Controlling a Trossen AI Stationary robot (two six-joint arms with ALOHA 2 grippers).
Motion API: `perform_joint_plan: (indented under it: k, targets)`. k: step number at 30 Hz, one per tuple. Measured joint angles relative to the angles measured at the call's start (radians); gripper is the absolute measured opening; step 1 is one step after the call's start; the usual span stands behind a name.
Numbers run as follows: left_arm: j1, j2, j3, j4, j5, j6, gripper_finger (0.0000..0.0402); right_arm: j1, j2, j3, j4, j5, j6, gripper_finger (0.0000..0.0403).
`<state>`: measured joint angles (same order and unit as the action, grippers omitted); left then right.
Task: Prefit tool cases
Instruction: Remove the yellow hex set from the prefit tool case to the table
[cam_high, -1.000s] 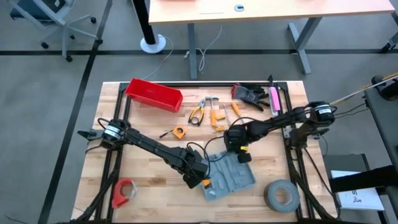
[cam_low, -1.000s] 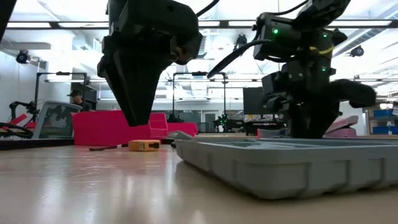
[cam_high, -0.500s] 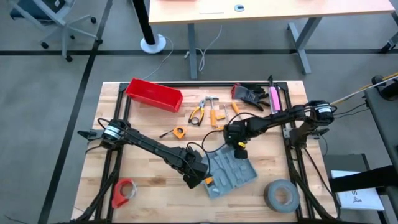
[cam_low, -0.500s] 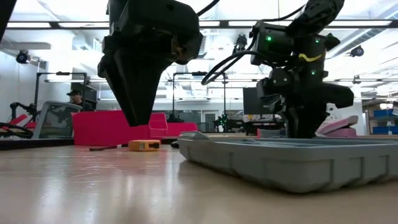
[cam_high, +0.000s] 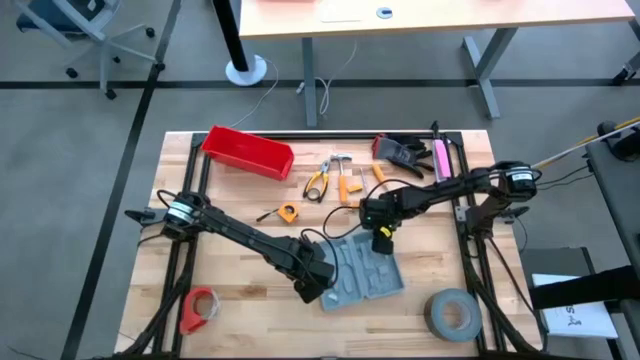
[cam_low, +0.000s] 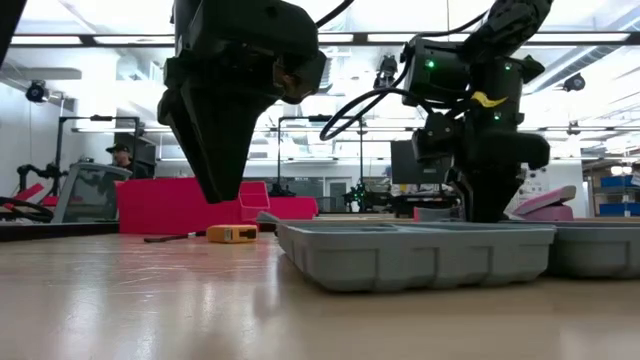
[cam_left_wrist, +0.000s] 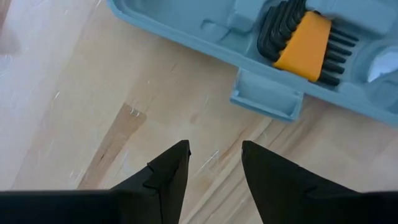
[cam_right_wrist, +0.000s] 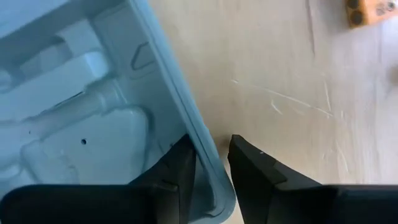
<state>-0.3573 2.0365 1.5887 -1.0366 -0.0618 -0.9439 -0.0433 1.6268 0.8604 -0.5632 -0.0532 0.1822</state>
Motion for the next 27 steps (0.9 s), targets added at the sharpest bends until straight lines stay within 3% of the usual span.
perform_joint_plan:
  k: [6,15,27]
  targets:
    - [-0.001,-0.013,0.000,-0.023,-0.002,0.056,0.0164,-0.015,0.000,0.000,0.000,-0.002,0.056,0.0077]
    - [-0.002,-0.083,0.000,-0.029,-0.085,0.192,0.0153,-0.050,0.000,0.000,0.029,0.001,0.160,0.0073]
    - [0.012,-0.105,0.000,-0.013,-0.130,0.284,0.0153,-0.049,-0.078,0.052,0.052,0.053,0.081,0.0101]
